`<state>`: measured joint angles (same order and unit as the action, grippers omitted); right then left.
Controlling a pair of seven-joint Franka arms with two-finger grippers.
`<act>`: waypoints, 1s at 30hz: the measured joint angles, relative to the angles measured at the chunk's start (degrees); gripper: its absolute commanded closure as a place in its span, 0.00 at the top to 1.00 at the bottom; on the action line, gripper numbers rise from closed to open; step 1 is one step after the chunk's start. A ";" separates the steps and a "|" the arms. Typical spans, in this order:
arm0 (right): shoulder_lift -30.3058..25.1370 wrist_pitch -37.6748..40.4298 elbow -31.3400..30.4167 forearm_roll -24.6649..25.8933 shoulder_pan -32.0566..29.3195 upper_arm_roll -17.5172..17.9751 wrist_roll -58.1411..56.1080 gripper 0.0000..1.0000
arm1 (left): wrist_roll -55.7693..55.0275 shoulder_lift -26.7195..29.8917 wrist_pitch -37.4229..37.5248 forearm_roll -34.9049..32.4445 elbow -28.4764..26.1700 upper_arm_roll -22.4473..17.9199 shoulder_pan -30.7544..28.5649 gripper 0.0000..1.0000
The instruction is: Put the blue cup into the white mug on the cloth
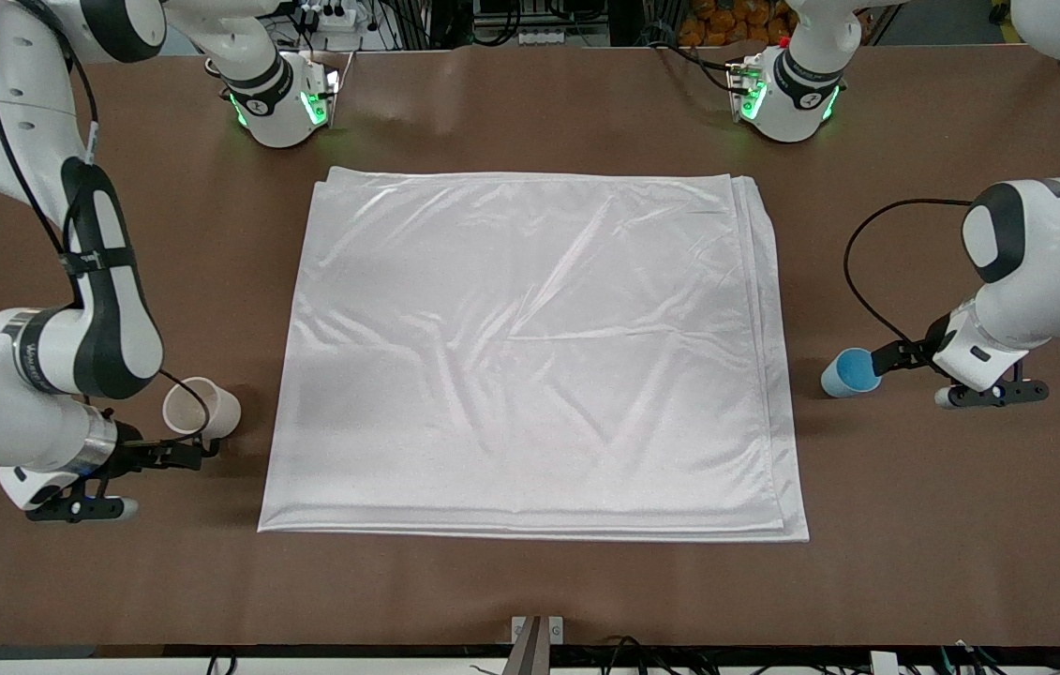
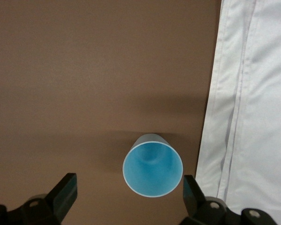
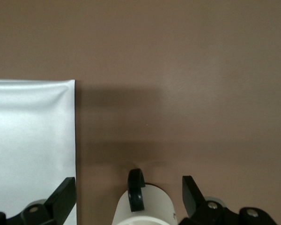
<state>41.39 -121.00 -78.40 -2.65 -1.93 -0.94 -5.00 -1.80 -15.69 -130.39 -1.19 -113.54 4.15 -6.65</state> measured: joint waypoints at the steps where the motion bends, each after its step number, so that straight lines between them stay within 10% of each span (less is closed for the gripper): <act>1: 0.41 -0.03 0.04 -0.05 0.18 0.00 0.00 1.00 | 0.00 -0.29 -0.70 0.00 -0.25 0.01 0.00 1.00; 30: 4.56 3.63 0.58 -4.57 -0.35 -0.15 -5.20 1.00 | 0.00 -4.05 -8.24 0.00 -5.25 0.01 0.00 1.00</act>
<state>45.95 -117.38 -77.82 -7.23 -2.28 -1.09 -10.21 -1.80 -19.75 -138.63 -1.19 -118.79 4.16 -6.65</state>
